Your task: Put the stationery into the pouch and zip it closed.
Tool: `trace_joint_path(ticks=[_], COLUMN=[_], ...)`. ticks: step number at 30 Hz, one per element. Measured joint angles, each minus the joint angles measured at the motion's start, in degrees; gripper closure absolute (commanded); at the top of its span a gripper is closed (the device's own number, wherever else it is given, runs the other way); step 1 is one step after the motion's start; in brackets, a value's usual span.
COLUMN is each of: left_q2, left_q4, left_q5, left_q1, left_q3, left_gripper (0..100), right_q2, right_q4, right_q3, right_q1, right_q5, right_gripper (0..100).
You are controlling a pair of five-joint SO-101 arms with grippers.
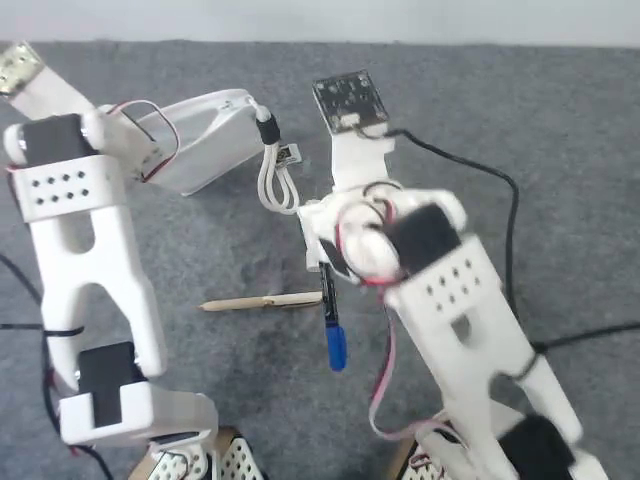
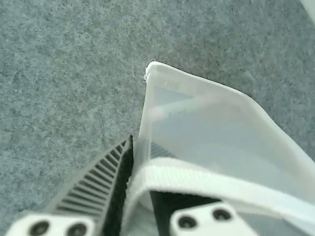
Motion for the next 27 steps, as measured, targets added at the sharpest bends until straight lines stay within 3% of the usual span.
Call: trace_joint_path(ticks=[11,20,27], left_q2=[0.00,0.00,0.00], left_q4=[0.00,0.00,0.00], left_q5=[0.00,0.00,0.00], left_q1=[0.00,0.00,0.00], left_q3=[0.00,0.00,0.00], left_gripper=[99,99,99], right_q2=[-24.53,-31.30,-31.30], right_q4=[-29.45,-49.14,-64.53], right_q3=[26.37,34.64,34.64], right_q1=[-0.35,-0.35,-0.35], right_q5=[-0.35,-17.23,-19.25], right_gripper=[99.2,99.2,99.2])
